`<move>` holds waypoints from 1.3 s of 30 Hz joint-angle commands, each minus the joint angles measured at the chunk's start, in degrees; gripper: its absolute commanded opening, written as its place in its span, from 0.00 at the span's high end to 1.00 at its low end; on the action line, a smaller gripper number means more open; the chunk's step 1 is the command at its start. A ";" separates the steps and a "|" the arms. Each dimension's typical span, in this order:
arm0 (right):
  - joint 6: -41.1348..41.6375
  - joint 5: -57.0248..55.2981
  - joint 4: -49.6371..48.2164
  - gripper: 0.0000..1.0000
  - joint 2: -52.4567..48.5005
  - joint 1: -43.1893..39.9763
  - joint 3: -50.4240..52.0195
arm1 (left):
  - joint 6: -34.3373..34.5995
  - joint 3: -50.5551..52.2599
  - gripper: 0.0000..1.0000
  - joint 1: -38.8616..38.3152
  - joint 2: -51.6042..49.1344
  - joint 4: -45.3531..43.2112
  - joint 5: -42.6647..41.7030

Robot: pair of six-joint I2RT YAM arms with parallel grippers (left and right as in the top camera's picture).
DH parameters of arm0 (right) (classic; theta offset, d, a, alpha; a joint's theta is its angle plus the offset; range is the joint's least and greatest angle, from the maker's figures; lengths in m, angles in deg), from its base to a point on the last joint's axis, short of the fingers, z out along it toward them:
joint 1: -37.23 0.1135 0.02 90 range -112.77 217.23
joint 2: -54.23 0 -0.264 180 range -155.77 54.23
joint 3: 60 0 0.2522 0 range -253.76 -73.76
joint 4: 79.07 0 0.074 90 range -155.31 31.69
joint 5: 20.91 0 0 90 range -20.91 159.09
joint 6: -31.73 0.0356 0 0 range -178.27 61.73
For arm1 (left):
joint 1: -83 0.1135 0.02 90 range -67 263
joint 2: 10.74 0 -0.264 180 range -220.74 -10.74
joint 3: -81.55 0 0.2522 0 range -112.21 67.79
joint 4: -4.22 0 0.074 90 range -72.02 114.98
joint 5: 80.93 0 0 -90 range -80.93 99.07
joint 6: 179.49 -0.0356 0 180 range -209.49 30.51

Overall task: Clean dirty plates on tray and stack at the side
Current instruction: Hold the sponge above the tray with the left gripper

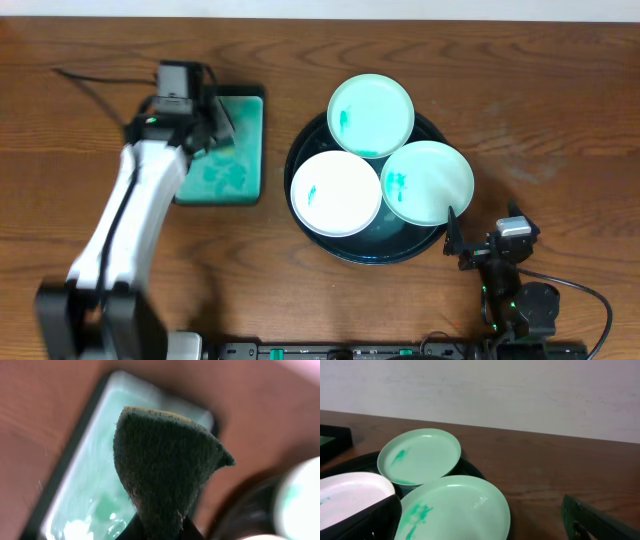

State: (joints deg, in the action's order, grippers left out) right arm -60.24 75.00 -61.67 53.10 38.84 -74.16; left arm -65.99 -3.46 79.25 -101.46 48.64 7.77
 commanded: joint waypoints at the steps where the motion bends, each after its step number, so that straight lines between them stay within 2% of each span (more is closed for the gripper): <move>1: -0.44 -0.04 0.20 0.01 0.04 -0.07 0.09 | -2.51 -2.34 0.93 0.17 6.43 -1.31 0.68; 6: -0.46 -0.04 0.20 0.01 0.04 -0.07 0.09 | -2.49 2.08 0.92 0.17 2.38 -4.39 1.16; 9: -0.44 -0.04 0.20 0.01 0.04 -0.07 0.09 | -2.54 6.27 0.93 0.20 -4.74 -12.39 2.27; 11: -0.44 -0.04 0.20 0.01 0.04 -0.07 0.09 | -2.49 5.68 0.92 0.59 -10.23 -13.60 3.02; 13: -0.44 -0.04 0.20 0.01 0.04 -0.07 0.09 | -2.49 4.48 0.93 0.83 -9.77 -12.31 2.47; 21: -0.44 -0.04 0.20 0.01 0.04 -0.07 0.09 | -2.51 1.86 0.93 0.76 5.44 -6.64 0.33; 24: -0.44 -0.04 0.20 0.01 0.02 -0.07 0.09 | -2.49 3.37 0.92 0.76 5.07 -6.73 0.50; 28: -0.44 -0.04 0.20 0.01 0.04 -0.07 0.09 | -2.27 8.02 0.93 0.79 -2.25 -10.62 0.59; 32: -0.44 -0.04 0.20 0.01 0.02 -0.07 0.09 | -2.27 8.09 0.93 0.83 -8.79 -11.47 0.68; 35: -0.44 -0.04 0.20 0.01 0.04 -0.07 0.09 | -2.29 6.51 0.93 0.83 -6.91 -9.49 0.50; 39: -0.48 -0.11 0.22 0.01 0.04 -0.07 0.09 | -2.25 4.81 0.93 0.83 1.49 -6.47 0.28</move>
State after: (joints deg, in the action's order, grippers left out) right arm -60.24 75.00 -61.67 53.10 38.84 -74.16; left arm -67.49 5.22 79.89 -109.50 41.62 7.90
